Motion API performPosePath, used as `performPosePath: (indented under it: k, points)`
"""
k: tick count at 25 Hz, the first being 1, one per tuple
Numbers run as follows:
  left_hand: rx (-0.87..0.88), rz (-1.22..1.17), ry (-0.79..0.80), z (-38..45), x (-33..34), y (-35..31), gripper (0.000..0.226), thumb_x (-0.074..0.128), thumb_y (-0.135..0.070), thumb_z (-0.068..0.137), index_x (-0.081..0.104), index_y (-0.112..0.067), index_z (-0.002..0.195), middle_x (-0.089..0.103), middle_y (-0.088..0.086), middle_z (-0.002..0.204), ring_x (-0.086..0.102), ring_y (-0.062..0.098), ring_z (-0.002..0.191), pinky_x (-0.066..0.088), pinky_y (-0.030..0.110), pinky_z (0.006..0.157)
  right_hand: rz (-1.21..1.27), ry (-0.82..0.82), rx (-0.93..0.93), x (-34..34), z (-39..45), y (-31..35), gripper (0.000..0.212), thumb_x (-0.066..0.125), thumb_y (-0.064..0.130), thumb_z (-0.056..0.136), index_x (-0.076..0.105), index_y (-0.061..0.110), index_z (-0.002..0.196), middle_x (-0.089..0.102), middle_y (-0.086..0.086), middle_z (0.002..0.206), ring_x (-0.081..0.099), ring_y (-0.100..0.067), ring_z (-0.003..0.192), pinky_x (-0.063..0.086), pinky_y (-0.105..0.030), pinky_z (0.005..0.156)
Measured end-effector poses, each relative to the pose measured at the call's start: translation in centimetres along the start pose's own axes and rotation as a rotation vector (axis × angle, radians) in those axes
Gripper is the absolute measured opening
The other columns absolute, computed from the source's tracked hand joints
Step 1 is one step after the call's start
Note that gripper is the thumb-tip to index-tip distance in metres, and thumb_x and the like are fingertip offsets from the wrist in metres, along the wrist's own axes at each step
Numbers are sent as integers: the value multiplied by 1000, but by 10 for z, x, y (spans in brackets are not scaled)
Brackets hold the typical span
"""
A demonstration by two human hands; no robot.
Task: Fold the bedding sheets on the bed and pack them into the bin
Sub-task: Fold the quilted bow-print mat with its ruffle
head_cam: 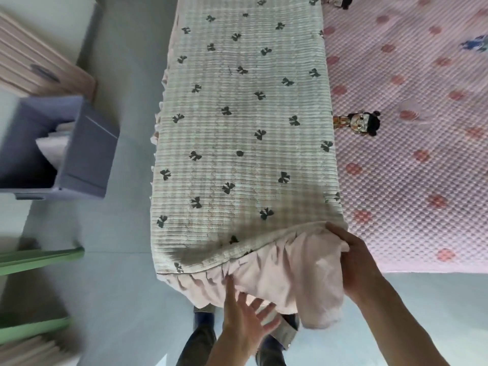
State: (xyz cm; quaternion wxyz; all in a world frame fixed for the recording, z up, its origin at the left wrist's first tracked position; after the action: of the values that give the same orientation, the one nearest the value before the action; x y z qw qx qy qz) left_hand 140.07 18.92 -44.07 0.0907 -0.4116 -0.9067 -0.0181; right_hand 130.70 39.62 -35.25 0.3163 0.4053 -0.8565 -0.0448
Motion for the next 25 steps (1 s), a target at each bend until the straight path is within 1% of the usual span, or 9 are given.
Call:
performPosePath:
  k: [3, 6, 10, 12, 16, 18, 20, 23, 25]
  points:
    - [346, -440, 45, -29, 36, -54, 60, 53, -61, 89, 60, -12, 124, 65, 15, 126, 63, 30, 113, 45, 47, 100, 71, -29, -86, 39, 11, 31, 57, 42, 29, 99, 70, 12, 54, 65, -5, 57, 66, -17, 52, 55, -24, 49]
    - [596, -281, -83, -46, 52, -111, 20, 55, -25, 99, 66, -13, 109, 76, -8, 95, 70, 6, 92, 52, 24, 86, 142, -82, -153, 58, 26, 49, 46, 41, 28, 100, 70, 10, 68, 68, -7, 65, 70, -20, 57, 57, -28, 51]
    - [729, -53, -525, -15, 42, -178, 68, 82, -65, 56, 68, -26, 110, 74, -9, 97, 69, 18, 99, 53, 40, 95, 103, -184, -226, 63, 57, 70, 22, 65, 24, 86, 73, 17, 67, 68, -6, 72, 70, -18, 61, 56, -33, 65]
    - [802, 226, -577, -17, 75, -215, 51, 76, -66, 58, 72, -26, 90, 74, -9, 80, 71, 14, 85, 56, 35, 84, 138, -318, -197, 62, 83, 89, 31, 46, 24, 99, 71, 14, 85, 69, -10, 81, 66, -25, 77, 50, -38, 77]
    - [1198, 757, -58, -12, 172, -301, 29, 68, -45, 83, 68, -22, 101, 74, 0, 95, 70, 23, 96, 54, 38, 84, 325, -342, -231, 71, 140, 145, 35, 30, 30, 103, 59, 14, 113, 72, -11, 98, 69, -26, 92, 56, -34, 82]
    - [1438, 1513, -52, 7, 178, -317, 43, 61, -49, 85, 60, -26, 121, 65, -4, 121, 59, 16, 116, 42, 43, 102, 84, -383, -306, 54, 169, 158, 35, 37, 34, 103, 60, 11, 115, 67, -12, 109, 64, -27, 95, 51, -38, 91]
    - [1518, 2011, -208, 24, 148, -311, 60, 56, -54, 83, 48, -30, 138, 49, -3, 142, 41, 20, 136, 24, 55, 114, -391, -432, -339, 47, 187, 155, 30, 57, 23, 91, 63, 14, 119, 62, -4, 90, 55, -19, 76, 44, -35, 71]
    - [1350, 2043, -501, 25, 115, -303, 94, 54, -73, 76, 15, -37, 154, 5, 3, 164, 3, 29, 151, -5, 66, 112, -1130, -437, -427, 44, 210, 149, 31, 62, 22, 88, 60, 26, 119, 62, 6, 98, 57, -18, 86, 38, -31, 67]
    - [1227, 1866, -634, 25, 102, -321, 111, 63, -74, 68, 4, -40, 155, -4, 4, 164, -1, 32, 150, 4, 69, 111, -1446, -390, -557, 50, 217, 151, 34, 67, 29, 83, 53, 25, 114, 59, 1, 113, 58, -23, 103, 46, -36, 75]
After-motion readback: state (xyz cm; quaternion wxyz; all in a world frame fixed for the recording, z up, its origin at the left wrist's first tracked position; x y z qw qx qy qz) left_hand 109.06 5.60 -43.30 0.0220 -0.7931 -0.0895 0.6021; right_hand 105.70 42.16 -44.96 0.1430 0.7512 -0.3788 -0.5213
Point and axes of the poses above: each hand's wrist, its own z-axis towards the middle knuckle, its own x-axis out of the palm, y = z × x, the point moved 3 cm from there along z, towards the middle knuckle
